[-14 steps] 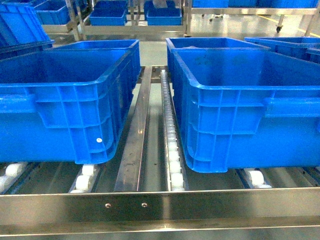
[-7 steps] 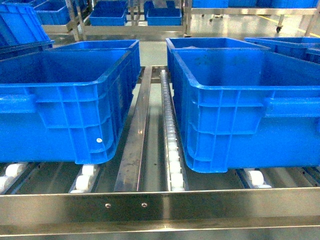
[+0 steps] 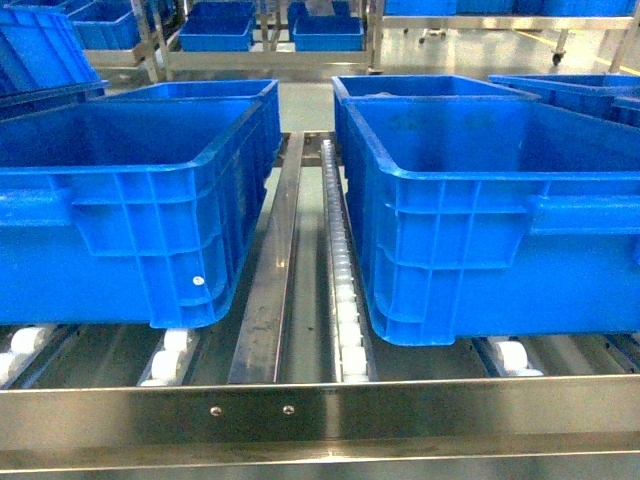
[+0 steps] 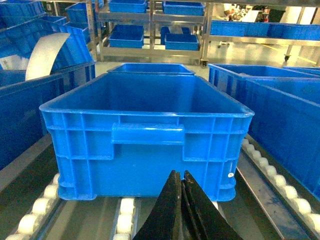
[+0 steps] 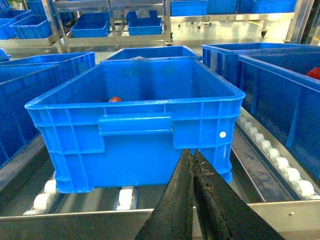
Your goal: Sort blue parts and orange caps into right shelf containers
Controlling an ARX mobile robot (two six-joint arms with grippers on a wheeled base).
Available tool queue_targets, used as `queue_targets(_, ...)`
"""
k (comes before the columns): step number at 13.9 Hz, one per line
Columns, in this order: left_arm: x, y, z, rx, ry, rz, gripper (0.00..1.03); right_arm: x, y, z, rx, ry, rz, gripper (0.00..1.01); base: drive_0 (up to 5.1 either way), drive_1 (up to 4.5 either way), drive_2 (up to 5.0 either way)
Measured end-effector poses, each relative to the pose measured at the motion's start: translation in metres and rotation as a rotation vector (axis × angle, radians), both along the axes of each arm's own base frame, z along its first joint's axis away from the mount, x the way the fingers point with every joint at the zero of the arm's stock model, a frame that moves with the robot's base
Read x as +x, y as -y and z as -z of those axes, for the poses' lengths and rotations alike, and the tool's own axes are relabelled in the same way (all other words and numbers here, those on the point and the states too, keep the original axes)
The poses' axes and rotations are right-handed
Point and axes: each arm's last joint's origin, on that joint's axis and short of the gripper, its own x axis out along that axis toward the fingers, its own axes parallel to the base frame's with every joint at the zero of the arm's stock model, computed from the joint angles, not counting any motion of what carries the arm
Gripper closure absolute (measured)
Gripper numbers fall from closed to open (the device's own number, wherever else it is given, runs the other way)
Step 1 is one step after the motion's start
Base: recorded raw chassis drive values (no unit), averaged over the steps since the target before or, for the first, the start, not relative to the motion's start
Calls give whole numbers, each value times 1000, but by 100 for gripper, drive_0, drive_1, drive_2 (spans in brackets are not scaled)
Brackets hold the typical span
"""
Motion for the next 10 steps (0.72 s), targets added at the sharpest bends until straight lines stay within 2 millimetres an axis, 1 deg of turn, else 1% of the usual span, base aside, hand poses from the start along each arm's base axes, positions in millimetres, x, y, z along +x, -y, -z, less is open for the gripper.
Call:
queue_targets(7, -10, 0, 1, 0, -2, 0, 101, -13, 0, -1, 0, 4, 0, 99, 0, 0, 0)
queue_targets(8, -17, 0, 7, 0, -54, 3, 101, -14, 0, 0, 0, 3, 0, 99, 0, 0, 0)
queue_targets(9, -20, 0, 2, 0, 6, 2, 101, -15, 0, 0, 0, 3, 1, 99, 0, 0, 0)
queue_targets(10, -20, 0, 4, 0, -14, 0, 101, -16, 0, 0, 0, -2, -2, 99, 0, 0, 0)
